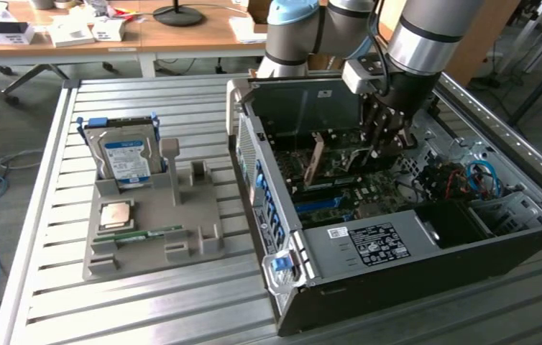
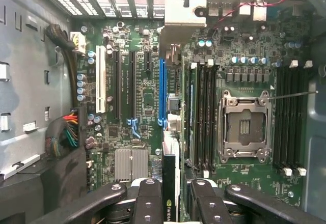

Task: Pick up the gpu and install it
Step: 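Insert the gpu into the slot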

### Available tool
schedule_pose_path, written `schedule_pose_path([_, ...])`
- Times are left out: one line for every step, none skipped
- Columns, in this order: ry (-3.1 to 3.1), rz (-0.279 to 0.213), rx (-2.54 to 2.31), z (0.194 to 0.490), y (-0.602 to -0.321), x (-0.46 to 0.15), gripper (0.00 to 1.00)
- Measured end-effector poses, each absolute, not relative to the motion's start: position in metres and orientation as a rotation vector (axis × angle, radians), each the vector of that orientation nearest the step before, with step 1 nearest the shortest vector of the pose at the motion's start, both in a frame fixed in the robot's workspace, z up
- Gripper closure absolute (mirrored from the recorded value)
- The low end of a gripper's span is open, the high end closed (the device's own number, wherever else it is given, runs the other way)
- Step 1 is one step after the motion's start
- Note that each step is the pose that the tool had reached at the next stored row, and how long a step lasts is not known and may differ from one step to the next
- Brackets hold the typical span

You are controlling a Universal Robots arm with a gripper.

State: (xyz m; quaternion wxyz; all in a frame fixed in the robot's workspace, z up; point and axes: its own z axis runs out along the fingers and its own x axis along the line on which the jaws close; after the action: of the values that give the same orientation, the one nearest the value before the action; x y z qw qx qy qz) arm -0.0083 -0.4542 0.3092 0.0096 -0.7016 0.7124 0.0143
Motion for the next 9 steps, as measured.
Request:
schedule_pose_path([2.225, 0.045, -2.19, 0.3088, -0.4543, -0.0086, 0.74])
schedule_pose_path([2.224, 0.045, -2.19, 0.3083, -0.4543, -0.0088, 0.74])
schedule_pose_path([2.224, 0.045, -2.19, 0.3077, -0.4544, -0.009, 0.74])
schedule_pose_path([2.224, 0.045, -2.19, 0.307, -0.4544, -0.0092, 0.74])
schedule_pose_path([2.224, 0.045, -2.19, 0.306, -0.4544, -0.0093, 0.74])
schedule_pose_path([2.224, 0.045, -2.19, 0.305, -0.4544, -0.0093, 0.74])
schedule_pose_path([2.224, 0.045, -2.191, 0.3044, -0.4544, -0.0093, 0.74])
schedule_pose_path([2.224, 0.045, -2.191, 0.3044, -0.4545, -0.0094, 0.74])
schedule_pose_path([2.225, 0.045, -2.191, 0.3044, -0.4545, -0.0094, 0.74])
